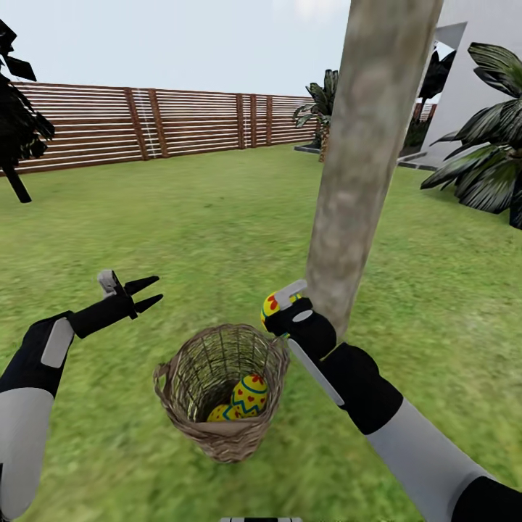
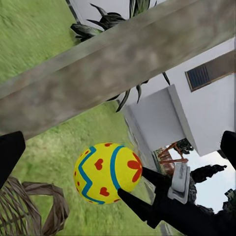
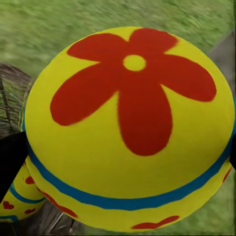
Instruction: Take the three Easter eggs out of the wicker basket on the lawn in the garden, then place them on the lawn next to a single tree (choose any tree) so that all three eggs are next to the same tree and none are left in the basket.
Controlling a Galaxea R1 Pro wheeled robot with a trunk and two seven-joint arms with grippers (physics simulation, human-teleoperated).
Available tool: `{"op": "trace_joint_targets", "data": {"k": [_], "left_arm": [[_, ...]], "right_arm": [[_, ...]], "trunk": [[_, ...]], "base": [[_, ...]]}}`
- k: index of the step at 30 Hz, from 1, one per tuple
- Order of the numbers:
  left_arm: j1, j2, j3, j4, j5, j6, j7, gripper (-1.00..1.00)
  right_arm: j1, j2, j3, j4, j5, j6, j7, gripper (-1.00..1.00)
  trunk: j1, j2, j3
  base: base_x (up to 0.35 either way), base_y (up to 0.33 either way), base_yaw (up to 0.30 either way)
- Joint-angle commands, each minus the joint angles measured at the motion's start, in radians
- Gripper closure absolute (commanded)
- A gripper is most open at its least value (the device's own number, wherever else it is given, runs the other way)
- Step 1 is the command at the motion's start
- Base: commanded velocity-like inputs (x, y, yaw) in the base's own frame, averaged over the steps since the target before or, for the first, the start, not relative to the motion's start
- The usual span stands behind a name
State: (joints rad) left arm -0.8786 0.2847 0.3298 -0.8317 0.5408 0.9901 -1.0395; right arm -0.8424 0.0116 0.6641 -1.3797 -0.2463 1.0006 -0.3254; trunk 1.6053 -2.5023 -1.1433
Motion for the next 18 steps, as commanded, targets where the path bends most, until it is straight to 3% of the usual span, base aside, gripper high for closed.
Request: {"op": "trace_joint_targets", "data": {"k": [1, 13, 18], "left_arm": [[0.0, 0.0, 0.001, -0.001, 0.0, 0.004, -0.003, -1.0], [0.0, 0.001, 0.002, 0.001, -0.002, 0.004, -0.002, -1.0], [0.0, 0.001, 0.002, 0.001, -0.002, 0.004, -0.001, -1.0]], "right_arm": [[0.0, 0.0, 0.001, 0.0, -0.01, 0.003, -0.011, 1.0], [0.009, -0.008, -0.021, 0.034, -0.01, 0.004, -0.012, 1.0], [0.01, -0.008, -0.077, 0.072, -0.012, 0.004, -0.013, 1.0]], "trunk": [[0.0, 0.0, -0.001], [0.0, 0.0, -0.001], [0.0, 0.0, -0.001]], "base": [[0.0, 0.0, -0.265], [0.0, 0.0, -0.282], [0.0, 0.0, -0.283]]}}
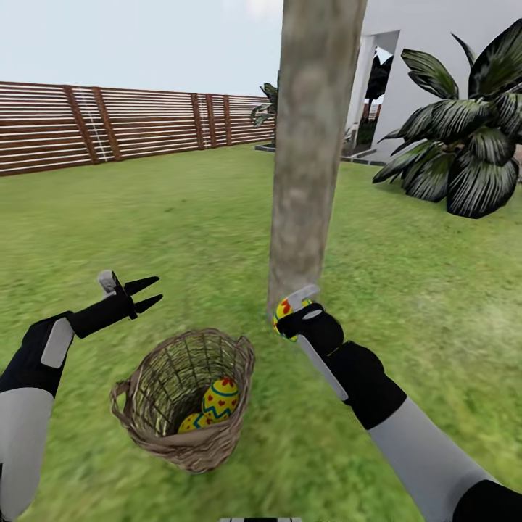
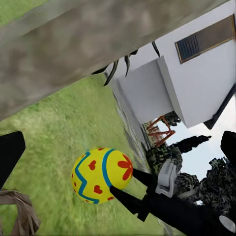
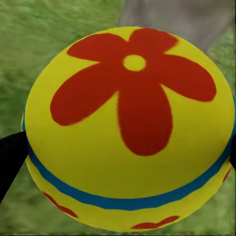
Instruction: Take the three Easter eggs out of the wicker basket on the lawn in the garden, then place them on the lawn next to a single tree (choose any tree) so that all three eggs are next to the same tree and none are left in the basket.
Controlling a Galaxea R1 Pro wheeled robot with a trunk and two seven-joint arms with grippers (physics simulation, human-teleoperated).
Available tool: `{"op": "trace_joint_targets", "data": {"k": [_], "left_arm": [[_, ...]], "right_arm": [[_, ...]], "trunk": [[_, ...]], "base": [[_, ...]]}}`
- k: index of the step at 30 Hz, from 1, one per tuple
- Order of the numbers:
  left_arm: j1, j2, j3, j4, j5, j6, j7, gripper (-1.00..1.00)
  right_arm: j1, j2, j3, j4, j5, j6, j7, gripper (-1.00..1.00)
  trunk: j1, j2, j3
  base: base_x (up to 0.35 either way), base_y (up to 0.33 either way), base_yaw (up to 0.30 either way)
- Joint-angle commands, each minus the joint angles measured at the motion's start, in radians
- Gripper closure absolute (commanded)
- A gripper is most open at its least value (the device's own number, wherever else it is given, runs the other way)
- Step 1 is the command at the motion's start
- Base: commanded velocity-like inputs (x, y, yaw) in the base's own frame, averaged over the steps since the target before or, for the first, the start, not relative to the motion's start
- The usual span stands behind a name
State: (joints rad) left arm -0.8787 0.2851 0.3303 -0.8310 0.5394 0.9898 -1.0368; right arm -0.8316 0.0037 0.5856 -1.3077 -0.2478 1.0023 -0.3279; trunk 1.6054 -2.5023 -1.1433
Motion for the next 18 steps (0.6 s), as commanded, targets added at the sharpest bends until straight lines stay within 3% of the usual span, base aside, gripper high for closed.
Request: {"op": "trace_joint_targets", "data": {"k": [1, 8, 11, 18], "left_arm": [[0.0, 0.0, 0.001, 0.0, -0.001, 0.004, -0.003, -1.0], [0.0, 0.0, 0.0, 0.001, -0.003, 0.004, -0.003, -1.0], [0.0, -0.002, 0.0, 0.002, -0.005, 0.004, -0.002, -1.0], [0.0, 0.0, 0.0, 0.003, -0.004, 0.004, -0.002, -1.0]], "right_arm": [[-0.001, 0.001, -0.001, 0.019, -0.01, 0.002, -0.011, 1.0], [-0.001, 0.004, -0.018, 0.123, -0.004, -0.006, -0.013, 1.0], [-0.001, 0.005, -0.043, 0.173, -0.003, -0.009, -0.012, 1.0], [-0.001, 0.011, -0.058, 0.31, -0.006, -0.028, -0.01, 1.0]], "trunk": [[0.0, 0.0, -0.001], [0.0, 0.0, -0.003], [0.0, 0.0, -0.004], [0.0, 0.0, -0.007]], "base": [[0.0, 0.0, -0.283], [0.0, 0.0, -0.278], [0.0, 0.0, -0.221], [0.0, 0.0, -0.052]]}}
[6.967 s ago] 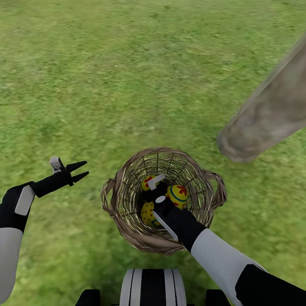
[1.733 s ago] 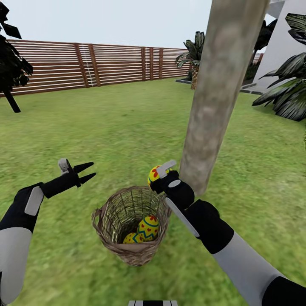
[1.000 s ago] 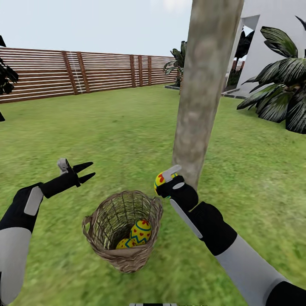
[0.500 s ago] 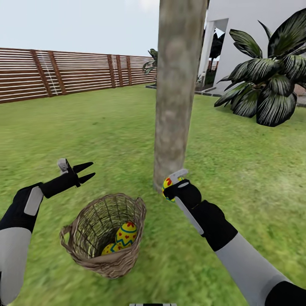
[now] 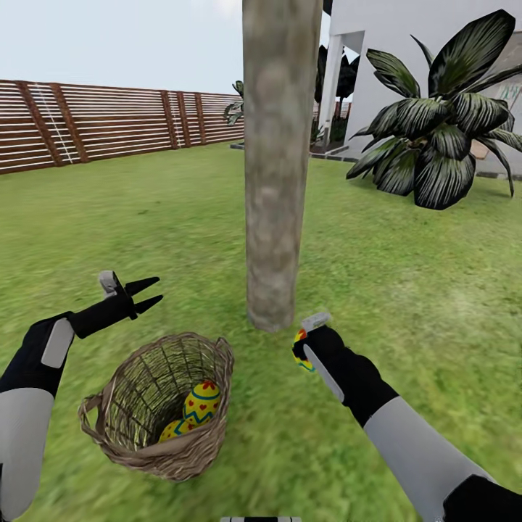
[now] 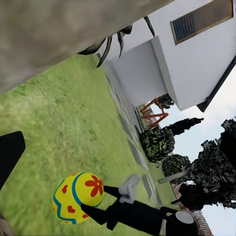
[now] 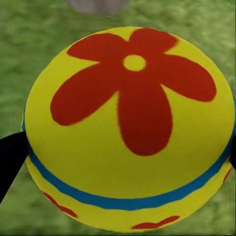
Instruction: Take the three Easter eggs out of the wicker basket on the lawn in the garden, then place them on the lawn next to a single tree (choose any tree) so that all three eggs are next to the same tree and none are left in the basket.
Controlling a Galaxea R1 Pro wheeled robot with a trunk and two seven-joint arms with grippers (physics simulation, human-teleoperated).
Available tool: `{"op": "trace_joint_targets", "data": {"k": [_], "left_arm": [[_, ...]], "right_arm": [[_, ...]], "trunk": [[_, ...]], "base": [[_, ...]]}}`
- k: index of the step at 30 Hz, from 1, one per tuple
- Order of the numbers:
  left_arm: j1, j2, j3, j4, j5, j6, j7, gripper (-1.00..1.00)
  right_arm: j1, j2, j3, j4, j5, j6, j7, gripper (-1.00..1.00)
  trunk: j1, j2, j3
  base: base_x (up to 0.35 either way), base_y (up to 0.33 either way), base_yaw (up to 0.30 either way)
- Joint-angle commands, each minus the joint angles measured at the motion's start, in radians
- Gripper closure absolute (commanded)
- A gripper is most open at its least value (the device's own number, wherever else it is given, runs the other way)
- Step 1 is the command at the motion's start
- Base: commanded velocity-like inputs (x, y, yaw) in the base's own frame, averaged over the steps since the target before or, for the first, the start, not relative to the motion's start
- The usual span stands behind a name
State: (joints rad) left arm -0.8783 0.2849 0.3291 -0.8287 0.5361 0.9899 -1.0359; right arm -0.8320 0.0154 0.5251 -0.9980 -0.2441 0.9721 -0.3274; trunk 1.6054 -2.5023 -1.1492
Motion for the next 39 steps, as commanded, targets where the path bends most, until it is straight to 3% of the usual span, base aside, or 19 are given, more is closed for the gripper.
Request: {"op": "trace_joint_targets", "data": {"k": [1, 8, 18, 21, 22, 25, 39], "left_arm": [[-0.001, 0.0, 0.002, 0.0, 0.0, 0.004, -0.004, -1.0], [0.017, 0.001, 0.014, 0.005, 0.023, 0.001, -0.007, -1.0], [0.028, -0.003, 0.07, -0.039, 0.08, -0.003, -0.008, -1.0], [0.028, -0.006, 0.087, -0.056, 0.079, -0.004, -0.007, -1.0], [0.028, -0.006, 0.096, -0.107, 0.079, -0.003, -0.007, -1.0], [0.029, -0.006, 0.096, -0.108, 0.081, -0.003, -0.011, -1.0], [0.029, -0.006, 0.096, -0.11, 0.081, -0.002, -0.011, -1.0]], "right_arm": [[-0.001, 0.0, 0.002, 0.015, -0.01, -0.006, -0.01, 1.0], [-0.011, -0.001, 0.01, 0.067, -0.01, -0.046, -0.01, 1.0], [-0.012, -0.001, 0.009, 0.067, -0.011, -0.053, -0.012, 1.0], [-0.012, -0.002, 0.009, 0.067, -0.011, -0.053, -0.012, 1.0], [-0.012, -0.002, 0.009, 0.067, -0.011, -0.053, -0.012, 1.0], [-0.012, -0.002, 0.009, 0.067, -0.011, -0.053, -0.012, 1.0], [-0.012, 0.0, 0.009, 0.068, -0.011, -0.053, -0.011, 1.0]], "trunk": [[0.0, 0.0, -0.001], [0.0, 0.0, -0.001], [0.0, 0.0, -0.001], [0.0, 0.0, -0.001], [0.0, 0.0, -0.001], [0.0, 0.0, -0.001], [0.006, -0.004, -0.055]], "base": [[0.0, 0.0, -0.002], [0.0, 0.0, 0.0], [0.0, 0.0, 0.0], [0.0, 0.0, 0.0], [0.0, 0.0, 0.0], [0.0, 0.0, 0.0], [0.0, 0.0, 0.0]]}}
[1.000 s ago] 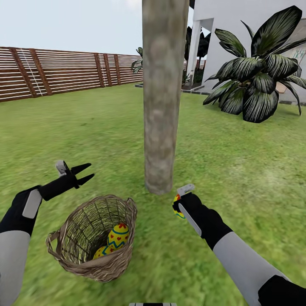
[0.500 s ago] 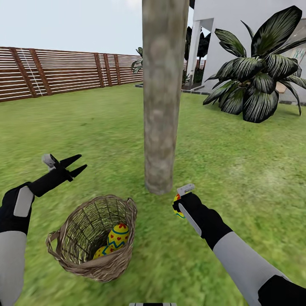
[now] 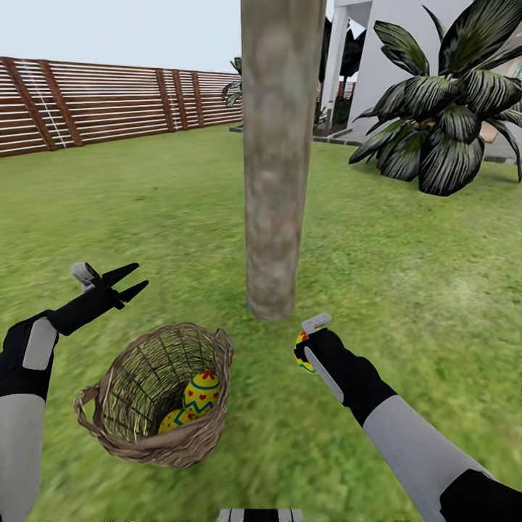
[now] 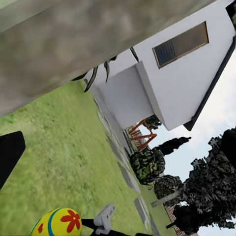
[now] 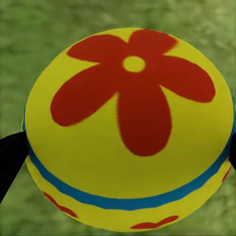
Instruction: Take the three Easter eggs out of the wicker basket on the lawn in the garden, then place them on the lawn next to a single tree (choose any tree) so that all three eggs are next to the same tree and none are left in the basket.
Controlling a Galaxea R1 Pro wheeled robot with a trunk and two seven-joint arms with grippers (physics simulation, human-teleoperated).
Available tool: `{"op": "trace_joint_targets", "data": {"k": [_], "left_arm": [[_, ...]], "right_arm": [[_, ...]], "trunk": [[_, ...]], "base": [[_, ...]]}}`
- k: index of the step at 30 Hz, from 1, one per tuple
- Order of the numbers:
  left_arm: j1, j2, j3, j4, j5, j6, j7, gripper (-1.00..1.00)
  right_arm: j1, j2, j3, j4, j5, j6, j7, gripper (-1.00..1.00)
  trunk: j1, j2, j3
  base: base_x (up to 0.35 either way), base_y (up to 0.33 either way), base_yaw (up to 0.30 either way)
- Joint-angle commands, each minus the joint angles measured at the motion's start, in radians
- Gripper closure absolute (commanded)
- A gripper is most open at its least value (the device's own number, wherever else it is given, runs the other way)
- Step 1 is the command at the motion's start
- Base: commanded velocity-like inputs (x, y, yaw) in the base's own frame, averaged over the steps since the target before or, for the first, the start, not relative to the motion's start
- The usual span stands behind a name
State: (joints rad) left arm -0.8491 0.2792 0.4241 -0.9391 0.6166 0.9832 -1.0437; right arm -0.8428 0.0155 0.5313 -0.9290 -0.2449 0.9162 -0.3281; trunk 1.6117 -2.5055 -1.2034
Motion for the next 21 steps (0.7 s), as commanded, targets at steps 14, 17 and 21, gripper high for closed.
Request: {"op": "trace_joint_targets", "data": {"k": [14, 17, 21], "left_arm": [[-0.001, 0.0, 0.001, 0.0, 0.0, 0.005, -0.002, -1.0], [-0.001, 0.0, 0.001, 0.0, 0.0, 0.005, -0.002, -1.0], [-0.001, 0.0, 0.001, 0.0, 0.0, 0.005, -0.002, -1.0]], "right_arm": [[0.0, 0.0, 0.003, -0.001, -0.01, 0.003, -0.009, 1.0], [0.0, 0.0, 0.003, -0.001, -0.01, 0.003, -0.01, 1.0], [0.001, 0.0, 0.004, -0.001, -0.01, 0.003, -0.009, 1.0]], "trunk": [[0.006, -0.004, -0.055], [0.007, -0.004, -0.067], [0.009, -0.005, -0.082]], "base": [[0.0, 0.0, 0.0], [0.0, 0.0, 0.0], [0.0, 0.0, 0.0]]}}
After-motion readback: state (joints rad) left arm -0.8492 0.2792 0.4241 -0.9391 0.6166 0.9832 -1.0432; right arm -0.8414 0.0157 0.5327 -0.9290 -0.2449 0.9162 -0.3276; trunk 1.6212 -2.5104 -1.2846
